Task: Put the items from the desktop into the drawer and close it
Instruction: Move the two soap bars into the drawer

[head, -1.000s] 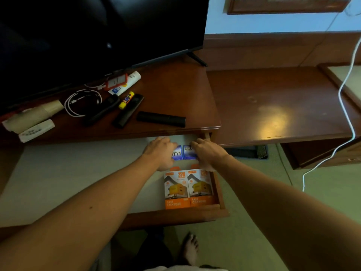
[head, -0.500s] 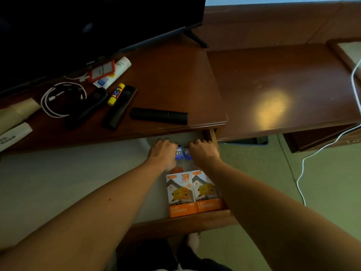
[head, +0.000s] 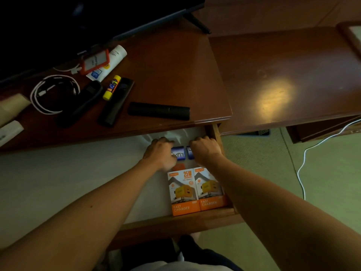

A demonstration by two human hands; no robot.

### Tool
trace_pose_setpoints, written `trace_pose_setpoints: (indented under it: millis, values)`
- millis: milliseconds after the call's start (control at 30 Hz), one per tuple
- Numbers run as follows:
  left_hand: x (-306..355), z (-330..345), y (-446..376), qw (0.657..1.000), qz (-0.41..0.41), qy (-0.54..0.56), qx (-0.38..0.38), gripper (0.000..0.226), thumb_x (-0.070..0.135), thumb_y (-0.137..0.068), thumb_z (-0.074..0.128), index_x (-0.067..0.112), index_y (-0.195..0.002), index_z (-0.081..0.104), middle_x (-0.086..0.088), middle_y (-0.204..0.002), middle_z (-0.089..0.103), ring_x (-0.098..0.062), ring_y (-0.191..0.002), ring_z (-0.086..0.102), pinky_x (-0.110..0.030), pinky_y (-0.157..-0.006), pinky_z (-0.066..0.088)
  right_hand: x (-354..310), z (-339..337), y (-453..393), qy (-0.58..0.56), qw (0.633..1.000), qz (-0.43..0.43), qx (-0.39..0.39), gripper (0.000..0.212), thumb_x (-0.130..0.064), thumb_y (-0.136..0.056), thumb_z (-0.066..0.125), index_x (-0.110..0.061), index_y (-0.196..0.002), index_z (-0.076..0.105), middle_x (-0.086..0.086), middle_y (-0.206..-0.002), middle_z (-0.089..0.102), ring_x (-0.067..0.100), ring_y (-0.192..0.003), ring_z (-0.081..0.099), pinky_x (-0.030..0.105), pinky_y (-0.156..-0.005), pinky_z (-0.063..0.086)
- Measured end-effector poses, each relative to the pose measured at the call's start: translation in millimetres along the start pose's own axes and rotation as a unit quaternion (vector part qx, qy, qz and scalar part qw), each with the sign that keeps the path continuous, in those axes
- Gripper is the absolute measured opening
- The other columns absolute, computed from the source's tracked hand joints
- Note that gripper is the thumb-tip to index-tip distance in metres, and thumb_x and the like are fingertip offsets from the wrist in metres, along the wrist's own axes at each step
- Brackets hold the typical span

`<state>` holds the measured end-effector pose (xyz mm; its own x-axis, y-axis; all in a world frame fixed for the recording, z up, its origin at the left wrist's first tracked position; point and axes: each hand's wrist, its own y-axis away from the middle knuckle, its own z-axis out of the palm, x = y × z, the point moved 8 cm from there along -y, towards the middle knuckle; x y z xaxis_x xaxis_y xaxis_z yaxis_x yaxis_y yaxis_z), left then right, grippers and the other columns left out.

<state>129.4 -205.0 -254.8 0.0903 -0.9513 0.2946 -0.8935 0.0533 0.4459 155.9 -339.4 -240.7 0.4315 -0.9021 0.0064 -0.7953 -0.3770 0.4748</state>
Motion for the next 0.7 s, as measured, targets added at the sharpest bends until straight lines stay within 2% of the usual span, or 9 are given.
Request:
trace_pose_setpoints:
  millis: [167, 400, 533, 700]
  values:
    - [-11.4, 9.4, 0.2, 0.998, -0.025, 0.063, 0.001, 0.049, 0.021, -0.095, 0.064, 0.016, -0.144, 0.054, -0.015, -0.135, 0.052, -0.031, -0.121, 0.055, -0.038, -0.101, 0.05, -0.7, 3.5, 3.0, -0.002, 1.0, -0.009, -0.005, 0.026, -0.022, -0.096, 0.061, -0.017, -0.121, 0.061, 0.009, -0.121, 0.062, 0.028, -0.113, 0.056, 0.04, -0.094, 0.046]
    - [5.2, 16.7, -8.9, 0.996, -0.019, 0.09, -0.007, 0.042, 0.017, -0.092, 0.068, 0.016, -0.134, 0.063, -0.015, -0.127, 0.058, -0.03, -0.109, 0.061, -0.037, -0.091, 0.054, 0.7, -2.5, 5.4, 0.029, 1.0, -0.001, -0.001, 0.026, -0.023, -0.096, 0.06, -0.016, -0.121, 0.059, 0.008, -0.117, 0.065, 0.028, -0.104, 0.063, 0.036, -0.082, 0.046]
    - [3.6, 18.6, -10.6, 0.994, -0.035, 0.101, 0.0, 0.045, 0.016, -0.093, 0.068, 0.014, -0.137, 0.061, -0.015, -0.132, 0.057, -0.032, -0.115, 0.06, -0.041, -0.096, 0.055, 0.4, -1.2, 5.5, 0.033, 0.999, 0.003, -0.006, 0.025, -0.024, -0.098, 0.058, -0.015, -0.121, 0.059, 0.007, -0.116, 0.066, 0.027, -0.103, 0.063, 0.035, -0.078, 0.044]
    - [4.1, 19.9, -9.7, 0.995, -0.035, 0.093, 0.008, 0.047, 0.018, -0.094, 0.067, 0.014, -0.14, 0.059, -0.016, -0.133, 0.055, -0.032, -0.117, 0.059, -0.039, -0.097, 0.053, 1.0, 1.1, 6.6, 0.031, 1.0, -0.001, -0.003, 0.027, -0.025, -0.097, 0.058, -0.015, -0.123, 0.059, 0.008, -0.117, 0.065, 0.027, -0.105, 0.062, 0.035, -0.08, 0.043]
